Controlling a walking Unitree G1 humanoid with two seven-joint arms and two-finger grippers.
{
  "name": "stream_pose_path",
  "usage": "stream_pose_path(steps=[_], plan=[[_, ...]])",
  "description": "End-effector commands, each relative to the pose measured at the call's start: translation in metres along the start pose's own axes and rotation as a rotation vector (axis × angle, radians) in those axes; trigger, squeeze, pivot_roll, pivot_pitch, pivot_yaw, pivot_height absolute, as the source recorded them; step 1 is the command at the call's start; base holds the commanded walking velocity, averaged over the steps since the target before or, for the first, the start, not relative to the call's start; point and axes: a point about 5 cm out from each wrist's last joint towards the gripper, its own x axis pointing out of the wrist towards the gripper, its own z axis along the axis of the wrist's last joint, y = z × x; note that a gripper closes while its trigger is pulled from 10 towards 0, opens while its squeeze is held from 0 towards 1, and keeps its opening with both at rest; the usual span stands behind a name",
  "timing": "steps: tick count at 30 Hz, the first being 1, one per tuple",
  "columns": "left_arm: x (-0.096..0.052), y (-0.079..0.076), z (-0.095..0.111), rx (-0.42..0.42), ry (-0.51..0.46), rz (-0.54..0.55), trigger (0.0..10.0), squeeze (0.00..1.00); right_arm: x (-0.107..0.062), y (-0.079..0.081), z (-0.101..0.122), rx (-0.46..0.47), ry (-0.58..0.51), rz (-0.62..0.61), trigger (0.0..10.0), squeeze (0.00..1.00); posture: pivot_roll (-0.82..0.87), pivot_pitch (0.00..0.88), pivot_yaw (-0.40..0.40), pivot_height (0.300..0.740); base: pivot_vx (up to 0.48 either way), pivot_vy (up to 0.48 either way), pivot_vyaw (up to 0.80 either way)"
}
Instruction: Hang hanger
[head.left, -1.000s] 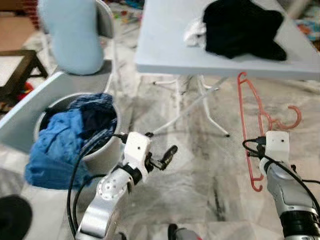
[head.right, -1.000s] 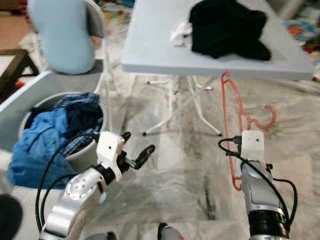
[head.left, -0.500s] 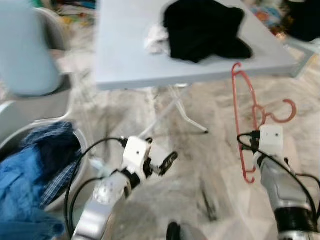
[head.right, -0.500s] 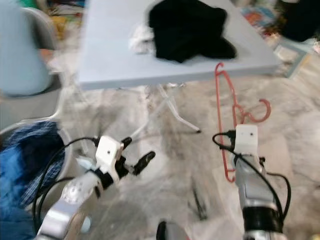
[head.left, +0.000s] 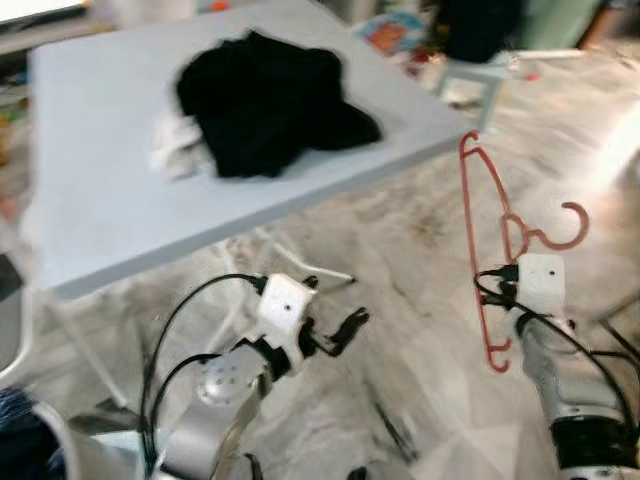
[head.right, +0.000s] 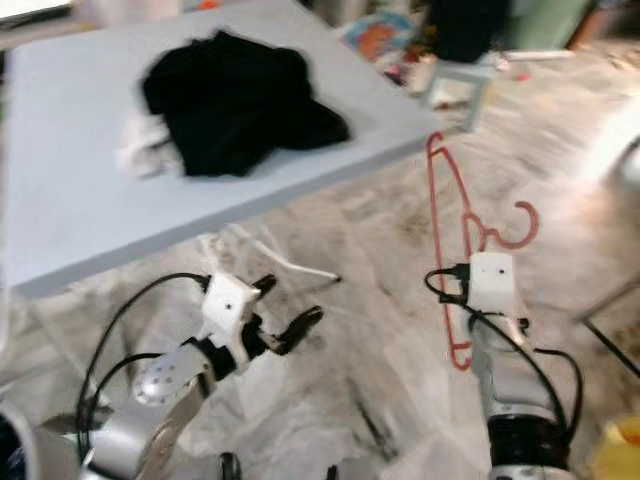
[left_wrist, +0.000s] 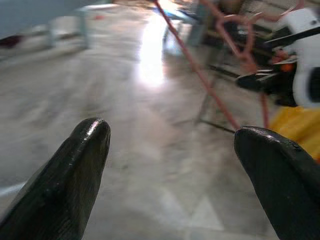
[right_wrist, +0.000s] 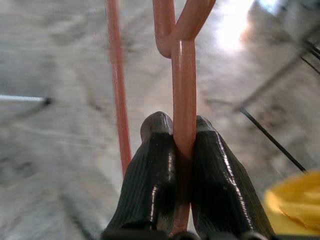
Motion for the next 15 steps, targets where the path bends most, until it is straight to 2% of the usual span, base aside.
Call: stream_pose_path(steps=[1, 15], plan=[[-0.0050, 0.0067, -0.0012, 0.012, 0.017, 0.020, 10.0, 0.00, -0.0007, 0.0068, 0.0033, 0.000, -0.011, 0.024, 10.0, 0.00, -0.05, 0.200, -0.053, 0.740, 0.398, 0.000, -0.80], [-0.0034, 0.0064, -0.0025, 0.009, 0.018, 0.021, 10.0, 0.00, -0.0012, 0.0083, 0.0034, 0.000, -0.007, 0.027, 10.0, 0.00, -0.05, 0.198, -0.057, 0.740, 0.385, 0.000, -0.80]])
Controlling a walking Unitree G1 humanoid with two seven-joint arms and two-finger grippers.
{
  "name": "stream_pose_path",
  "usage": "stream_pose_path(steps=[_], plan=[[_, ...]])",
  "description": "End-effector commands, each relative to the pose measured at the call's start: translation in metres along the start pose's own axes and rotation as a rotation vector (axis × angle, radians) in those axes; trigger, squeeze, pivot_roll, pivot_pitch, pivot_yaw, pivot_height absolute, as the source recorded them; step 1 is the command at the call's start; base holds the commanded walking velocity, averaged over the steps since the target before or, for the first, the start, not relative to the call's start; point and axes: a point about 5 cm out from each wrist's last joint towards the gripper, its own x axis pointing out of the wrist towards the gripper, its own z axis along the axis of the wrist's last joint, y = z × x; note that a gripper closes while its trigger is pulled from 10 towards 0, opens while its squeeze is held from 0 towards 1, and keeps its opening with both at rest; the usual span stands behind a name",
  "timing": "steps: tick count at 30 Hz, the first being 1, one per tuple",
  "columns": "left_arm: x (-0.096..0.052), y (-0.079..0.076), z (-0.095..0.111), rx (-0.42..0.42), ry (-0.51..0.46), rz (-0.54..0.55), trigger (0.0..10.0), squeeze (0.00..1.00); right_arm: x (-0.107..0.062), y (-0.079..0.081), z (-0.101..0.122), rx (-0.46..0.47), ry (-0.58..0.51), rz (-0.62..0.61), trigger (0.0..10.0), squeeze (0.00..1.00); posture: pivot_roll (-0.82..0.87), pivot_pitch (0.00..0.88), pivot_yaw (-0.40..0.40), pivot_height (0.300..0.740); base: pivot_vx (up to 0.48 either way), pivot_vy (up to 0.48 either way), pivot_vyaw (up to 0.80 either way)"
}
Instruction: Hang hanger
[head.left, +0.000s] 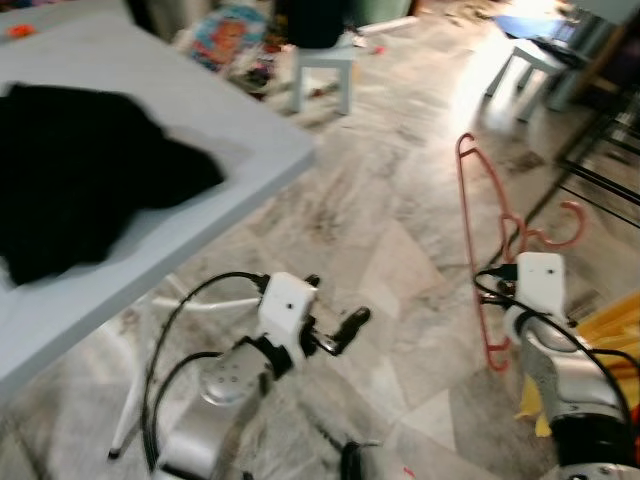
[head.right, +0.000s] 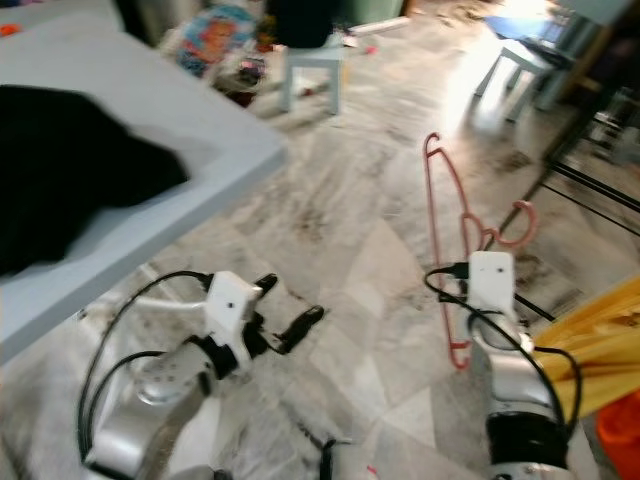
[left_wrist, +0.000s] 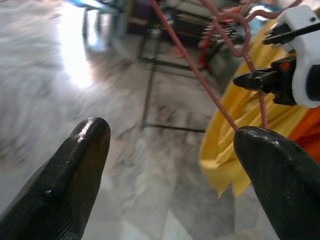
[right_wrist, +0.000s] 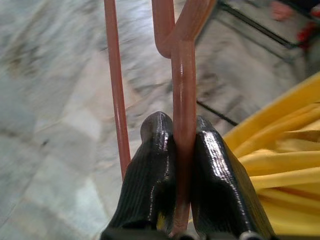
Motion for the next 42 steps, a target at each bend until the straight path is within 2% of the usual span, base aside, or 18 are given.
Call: stream_pose_path(steps=[1, 8, 23, 29, 31, 32, 35, 42], plan=[[-0.005, 0.005, -0.003, 0.007, 0.019, 0.019, 10.0, 0.00, -0.002, 0.005, -0.001, 0.002, 0.012, 0.013, 10.0, 0.00, -0.05, 0.198, -0.057, 0.740, 0.364, 0.000, -0.80], [-0.005, 0.006, -0.006, 0.011, 0.032, 0.031, 10.0, 0.00, -0.004, 0.005, -0.013, 0.030, 0.078, -0.020, 10.0, 0.00, -0.05, 0.198, -0.057, 0.740, 0.334, 0.232, -0.80], [-0.005, 0.005, -0.009, 0.014, 0.049, 0.031, 10.0, 0.00, -0.011, 0.015, -0.018, 0.025, 0.098, -0.011, 10.0, 0.00, -0.06, 0.210, -0.062, 0.740, 0.275, 0.394, -0.79], [-0.005, 0.003, -0.009, 0.035, 0.041, 0.027, 10.0, 0.00, -0.009, 0.016, -0.018, -0.007, 0.105, -0.016, 10.0, 0.00, -0.05, 0.207, -0.067, 0.740, 0.000, 0.000, 0.00], [-0.005, 0.007, -0.005, 0.091, 0.019, 0.059, 10.0, 0.00, -0.007, 0.014, -0.019, -0.015, 0.108, -0.022, 10.0, 0.00, -0.05, 0.207, -0.067, 0.740, 0.000, 0.000, 0.00], [-0.005, 0.007, -0.005, 0.091, 0.019, 0.059, 10.0, 0.00, -0.007, 0.014, -0.019, -0.015, 0.108, -0.022, 10.0, 0.00, -0.05, 0.207, -0.067, 0.740, 0.000, 0.000, 0.00], [-0.006, 0.014, -0.005, 0.020, 0.004, 0.088, 10.0, 0.00, -0.006, 0.015, -0.014, -0.028, 0.081, -0.020, 10.0, 0.00, -0.05, 0.205, -0.066, 0.740, 0.000, 0.000, 0.00], [-0.006, 0.009, -0.011, 0.005, 0.017, 0.075, 10.0, 0.00, -0.006, 0.016, -0.015, -0.020, 0.079, -0.018, 10.0, 0.00, -0.05, 0.200, -0.065, 0.740, 0.266, 0.000, 0.00]])
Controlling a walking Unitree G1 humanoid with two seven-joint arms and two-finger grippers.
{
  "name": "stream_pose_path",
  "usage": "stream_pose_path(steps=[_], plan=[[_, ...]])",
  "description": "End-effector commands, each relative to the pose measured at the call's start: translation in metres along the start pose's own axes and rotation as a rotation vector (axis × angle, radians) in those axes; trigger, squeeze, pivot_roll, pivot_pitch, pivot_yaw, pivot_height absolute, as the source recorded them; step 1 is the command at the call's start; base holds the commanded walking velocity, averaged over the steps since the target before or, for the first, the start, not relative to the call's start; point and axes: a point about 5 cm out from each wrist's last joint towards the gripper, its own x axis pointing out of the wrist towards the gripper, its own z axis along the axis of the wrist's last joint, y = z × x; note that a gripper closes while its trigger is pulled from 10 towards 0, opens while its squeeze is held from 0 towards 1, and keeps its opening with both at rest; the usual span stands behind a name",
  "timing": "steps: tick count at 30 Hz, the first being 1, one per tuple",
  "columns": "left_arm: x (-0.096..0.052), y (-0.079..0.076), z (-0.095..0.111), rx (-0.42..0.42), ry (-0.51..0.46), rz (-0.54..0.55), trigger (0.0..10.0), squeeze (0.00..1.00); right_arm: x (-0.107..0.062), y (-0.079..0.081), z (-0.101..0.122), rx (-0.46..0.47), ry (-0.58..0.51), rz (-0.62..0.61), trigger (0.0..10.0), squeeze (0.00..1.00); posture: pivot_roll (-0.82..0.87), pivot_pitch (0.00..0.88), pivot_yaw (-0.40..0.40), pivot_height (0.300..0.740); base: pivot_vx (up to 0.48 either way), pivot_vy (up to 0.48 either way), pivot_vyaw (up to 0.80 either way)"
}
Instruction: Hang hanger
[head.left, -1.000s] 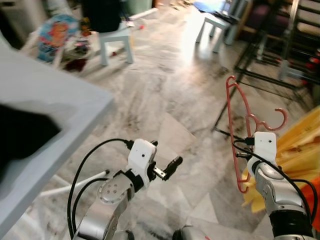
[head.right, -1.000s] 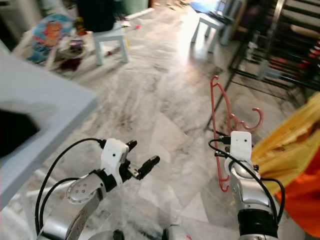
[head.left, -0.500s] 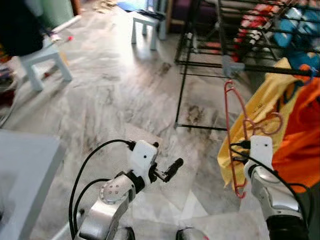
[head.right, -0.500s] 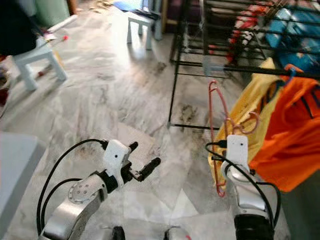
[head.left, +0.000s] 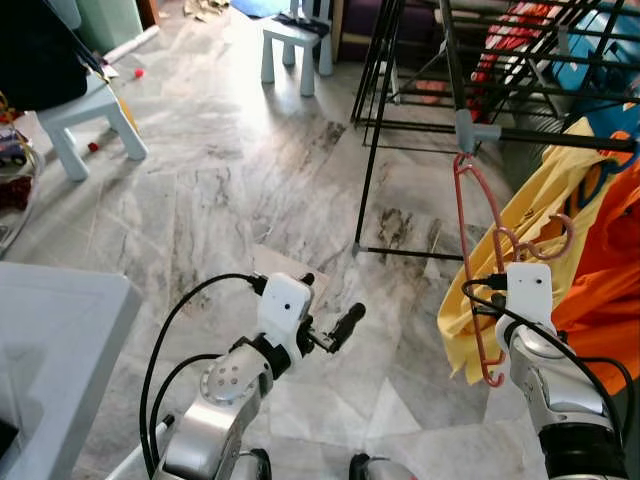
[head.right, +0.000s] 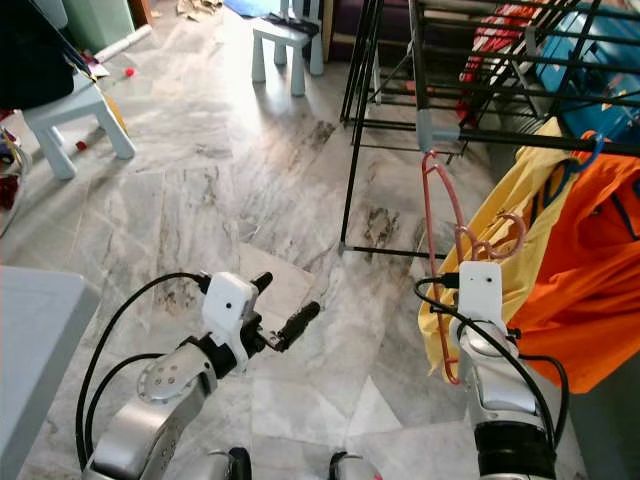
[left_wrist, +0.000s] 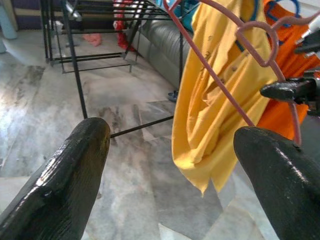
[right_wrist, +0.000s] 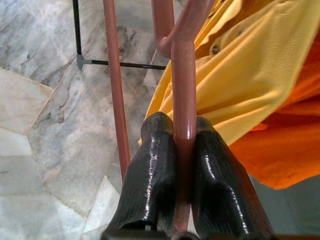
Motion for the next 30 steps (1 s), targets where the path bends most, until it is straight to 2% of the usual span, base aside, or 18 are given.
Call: stream_pose_path(steps=[1, 4, 11, 18, 19, 20, 21, 28, 30], plan=[[-0.001, -0.004, -0.006, -0.012, 0.015, -0.010, 10.0, 0.00, 0.000, -0.005, -0.007, 0.015, 0.030, -0.018, 10.0, 0.00, -0.05, 0.200, -0.065, 0.740, 0.349, 0.000, 0.00], [-0.001, -0.003, -0.006, -0.017, 0.014, -0.009, 10.0, 0.00, 0.001, -0.004, -0.008, 0.026, 0.040, -0.013, 10.0, 0.00, -0.05, 0.199, -0.064, 0.740, 0.353, 0.000, 0.00], [-0.001, -0.005, -0.007, -0.023, 0.017, -0.033, 10.0, 0.00, 0.001, -0.002, -0.007, 0.029, 0.030, 0.007, 10.0, 0.00, -0.05, 0.199, -0.064, 0.740, 0.377, 0.000, -0.74], [-0.001, -0.003, -0.008, -0.022, 0.019, -0.013, 10.0, 0.00, 0.000, 0.004, -0.006, -0.006, 0.019, 0.053, 10.0, 0.00, -0.05, 0.200, -0.064, 0.740, 0.406, 0.000, 0.00], [-0.001, -0.003, -0.008, -0.021, 0.020, -0.011, 10.0, 0.00, 0.000, 0.006, -0.005, -0.029, 0.015, 0.070, 10.0, 0.00, -0.05, 0.200, -0.064, 0.740, 0.412, 0.000, 0.00], [-0.001, -0.005, -0.008, -0.021, 0.018, -0.016, 10.0, 0.00, -0.002, 0.013, -0.001, -0.137, -0.040, 0.122, 10.0, 0.00, -0.05, 0.200, -0.064, 0.740, 0.360, 0.319, 0.00], [-0.001, -0.006, -0.008, -0.020, 0.016, -0.019, 10.0, 0.00, -0.002, 0.015, 0.001, -0.167, -0.059, 0.139, 10.0, 0.00, -0.05, 0.200, -0.064, 0.740, 0.360, 0.319, 0.00], [0.000, -0.005, -0.010, -0.012, 0.033, -0.008, 10.0, 0.00, -0.004, 0.023, 0.003, -0.183, -0.059, 0.193, 10.0, 0.00, -0.05, 0.198, -0.068, 0.740, 0.038, 0.041, 0.00], [0.000, -0.001, -0.010, 0.014, 0.033, 0.031, 10.0, 0.00, -0.005, 0.026, 0.008, -0.235, -0.106, 0.209, 10.0, 0.00, -0.05, 0.198, -0.068, 0.740, 0.000, 0.000, 0.00]])
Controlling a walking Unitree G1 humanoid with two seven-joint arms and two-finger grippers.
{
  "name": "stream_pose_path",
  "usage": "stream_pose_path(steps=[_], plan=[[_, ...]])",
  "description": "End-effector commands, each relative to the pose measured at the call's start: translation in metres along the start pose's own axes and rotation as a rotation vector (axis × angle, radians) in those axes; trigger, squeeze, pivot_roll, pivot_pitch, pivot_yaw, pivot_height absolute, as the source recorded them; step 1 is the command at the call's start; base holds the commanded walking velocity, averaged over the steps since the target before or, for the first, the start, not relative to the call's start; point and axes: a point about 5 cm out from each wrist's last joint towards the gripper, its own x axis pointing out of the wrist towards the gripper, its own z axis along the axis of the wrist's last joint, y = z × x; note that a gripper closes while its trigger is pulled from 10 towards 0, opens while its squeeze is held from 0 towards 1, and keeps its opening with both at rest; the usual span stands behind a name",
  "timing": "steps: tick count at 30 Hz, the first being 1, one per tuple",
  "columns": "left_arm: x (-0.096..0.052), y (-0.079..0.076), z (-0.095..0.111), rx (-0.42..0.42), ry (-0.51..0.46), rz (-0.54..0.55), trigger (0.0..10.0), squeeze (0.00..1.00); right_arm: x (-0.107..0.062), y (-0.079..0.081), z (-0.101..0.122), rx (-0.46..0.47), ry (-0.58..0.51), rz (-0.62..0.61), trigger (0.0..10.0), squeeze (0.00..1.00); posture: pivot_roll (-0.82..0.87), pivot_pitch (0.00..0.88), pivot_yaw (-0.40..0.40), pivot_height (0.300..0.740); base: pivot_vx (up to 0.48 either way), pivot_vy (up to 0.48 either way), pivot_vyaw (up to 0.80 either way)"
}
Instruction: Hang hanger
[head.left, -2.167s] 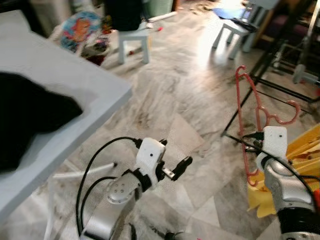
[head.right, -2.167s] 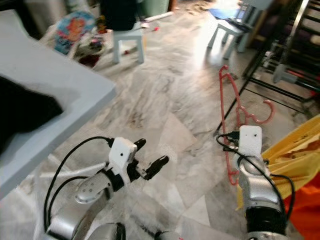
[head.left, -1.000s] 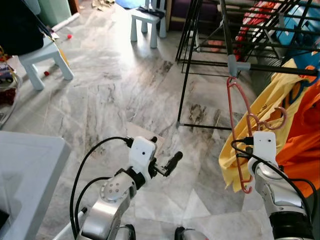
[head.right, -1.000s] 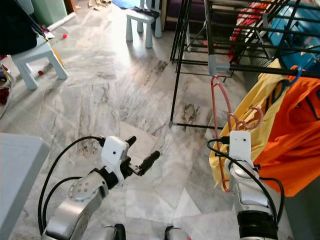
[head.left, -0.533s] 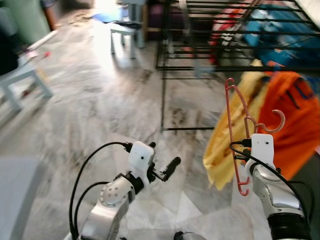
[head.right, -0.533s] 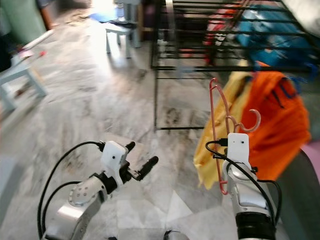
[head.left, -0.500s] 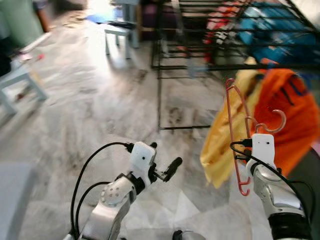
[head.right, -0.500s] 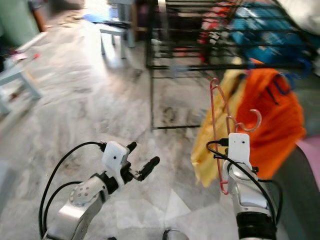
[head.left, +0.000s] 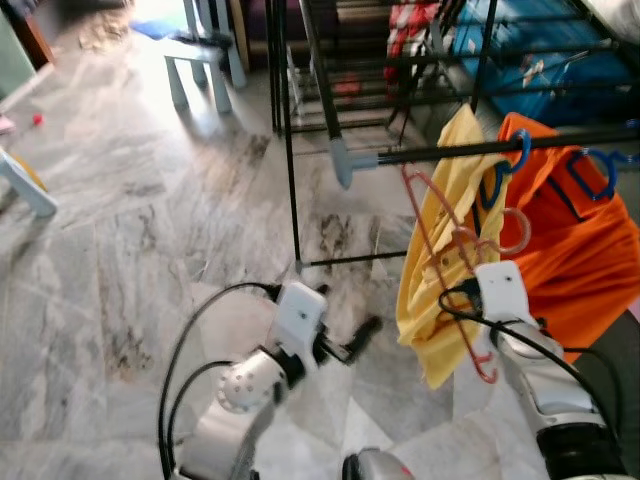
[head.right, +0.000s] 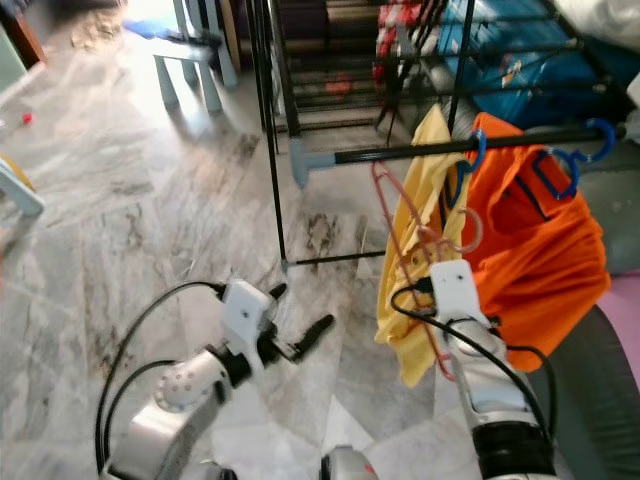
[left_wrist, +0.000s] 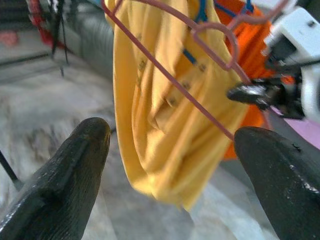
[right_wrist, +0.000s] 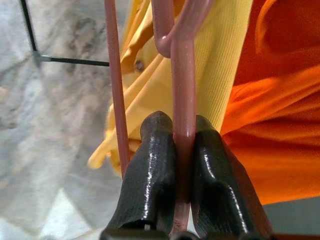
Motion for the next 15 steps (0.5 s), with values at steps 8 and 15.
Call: stream_pose_path(steps=[8, 15], plan=[[-0.023, 0.042, -0.017, 0.136, 0.076, 0.505, 10.0, 0.00, -0.005, 0.014, 0.022, -0.067, -0.112, 0.055, 10.0, 0.00, -0.06, 0.201, -0.066, 0.740, 0.000, 0.000, 0.00], [-0.040, 0.073, -0.004, 0.170, 0.027, 0.677, 10.0, 0.00, -0.005, 0.013, 0.027, -0.048, -0.154, 0.029, 10.0, 0.00, -0.05, 0.206, -0.067, 0.740, 0.000, 0.000, 0.00]])
